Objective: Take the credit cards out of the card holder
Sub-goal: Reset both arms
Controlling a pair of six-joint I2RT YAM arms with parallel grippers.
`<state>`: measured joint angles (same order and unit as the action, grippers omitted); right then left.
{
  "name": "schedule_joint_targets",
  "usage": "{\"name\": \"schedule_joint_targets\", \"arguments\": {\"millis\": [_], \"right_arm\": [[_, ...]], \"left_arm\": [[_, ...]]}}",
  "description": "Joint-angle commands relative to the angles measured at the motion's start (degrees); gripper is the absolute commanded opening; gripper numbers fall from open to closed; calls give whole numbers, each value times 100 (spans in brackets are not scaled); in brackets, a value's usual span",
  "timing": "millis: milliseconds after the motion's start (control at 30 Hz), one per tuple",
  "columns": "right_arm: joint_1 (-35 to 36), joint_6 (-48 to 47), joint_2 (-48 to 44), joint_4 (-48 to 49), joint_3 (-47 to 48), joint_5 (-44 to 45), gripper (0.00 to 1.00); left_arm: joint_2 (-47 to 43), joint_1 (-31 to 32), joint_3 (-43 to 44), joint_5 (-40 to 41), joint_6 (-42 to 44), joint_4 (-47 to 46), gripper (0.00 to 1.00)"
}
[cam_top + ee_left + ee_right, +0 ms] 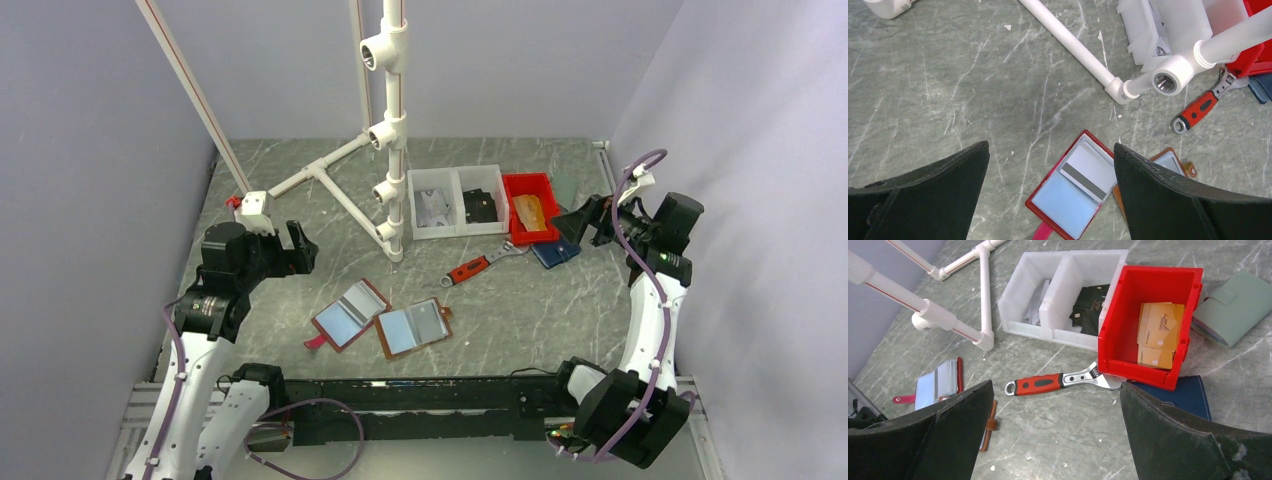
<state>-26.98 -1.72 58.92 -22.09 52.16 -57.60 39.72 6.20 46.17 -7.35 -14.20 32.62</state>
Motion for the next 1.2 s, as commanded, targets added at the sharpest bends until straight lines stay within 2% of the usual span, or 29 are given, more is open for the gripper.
{"name": "schedule_joint_targets", "arguments": {"millis": [0, 1167], "right_arm": [[-31, -143, -3, 12, 264, -161, 100], [-31, -233, -17, 3, 207, -192, 100]], "left_arm": [[-18, 13, -12, -92, 126, -168, 100], [-54, 13, -21, -99, 130, -156, 100]]}}
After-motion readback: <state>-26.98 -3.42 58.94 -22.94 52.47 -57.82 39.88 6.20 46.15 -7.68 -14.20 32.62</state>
